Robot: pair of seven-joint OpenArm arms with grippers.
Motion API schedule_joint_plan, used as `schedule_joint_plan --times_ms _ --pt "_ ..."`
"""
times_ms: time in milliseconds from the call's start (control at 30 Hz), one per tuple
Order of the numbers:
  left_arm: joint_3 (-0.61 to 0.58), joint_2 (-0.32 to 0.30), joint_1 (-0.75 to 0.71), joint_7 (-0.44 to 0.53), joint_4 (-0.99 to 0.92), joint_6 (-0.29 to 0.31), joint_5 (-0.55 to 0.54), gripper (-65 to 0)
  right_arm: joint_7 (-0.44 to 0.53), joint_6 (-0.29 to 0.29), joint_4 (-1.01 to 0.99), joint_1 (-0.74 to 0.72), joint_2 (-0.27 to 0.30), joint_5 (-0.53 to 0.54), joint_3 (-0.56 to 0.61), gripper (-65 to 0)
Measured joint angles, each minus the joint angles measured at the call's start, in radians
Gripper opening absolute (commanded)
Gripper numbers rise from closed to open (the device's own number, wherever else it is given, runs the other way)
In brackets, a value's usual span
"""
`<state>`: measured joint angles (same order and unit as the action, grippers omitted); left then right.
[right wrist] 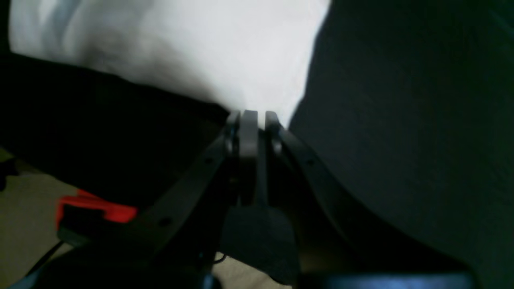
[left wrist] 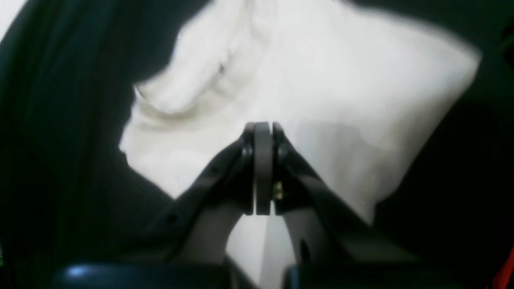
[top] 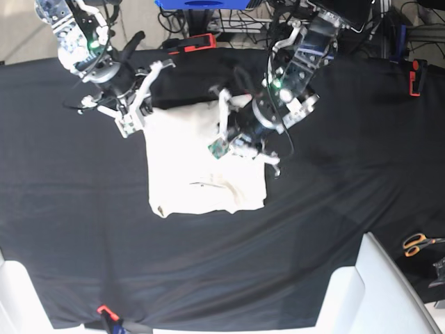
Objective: Fold the T-shirt properly
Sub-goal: 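Grasp the folded shirt's edge with both grippers and straighten it, then pull the shirt's edge with both grippers to square the rectangle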
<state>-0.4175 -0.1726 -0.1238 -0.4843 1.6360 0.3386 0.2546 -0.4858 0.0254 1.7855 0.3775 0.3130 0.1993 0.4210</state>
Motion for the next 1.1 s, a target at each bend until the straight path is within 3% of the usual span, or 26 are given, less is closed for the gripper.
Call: schedule_joint_plan --times_ms 133,567,833,1033,1100 --pt "-0.008 -0.002 -0.064 0.002 -0.001 -0.003 0.056 -65.0 -0.003 0.003 0.000 -0.020 0.002 -0.003 -0.002 -62.0" --pt "0.000 -0.127 -0.062 0.027 -0.120 -0.001 0.063 -65.0 -0.003 0.003 0.002 -0.018 0.002 -0.001 -0.002 -62.0" --pt "0.005 -0.129 -0.063 0.001 0.003 0.000 0.078 -65.0 -0.003 0.002 0.014 -0.041 0.002 0.000 0.000 -62.0" --pt "0.092 -0.129 -0.065 -0.005 0.093 -0.003 0.079 -65.0 -0.004 0.001 0.058 -0.044 0.002 -0.001 0.003 -62.0" --pt "0.081 -0.107 -0.071 -0.009 0.097 -0.013 0.084 -65.0 -0.003 0.001 0.063 -0.054 0.003 -0.002 0.021 -62.0"
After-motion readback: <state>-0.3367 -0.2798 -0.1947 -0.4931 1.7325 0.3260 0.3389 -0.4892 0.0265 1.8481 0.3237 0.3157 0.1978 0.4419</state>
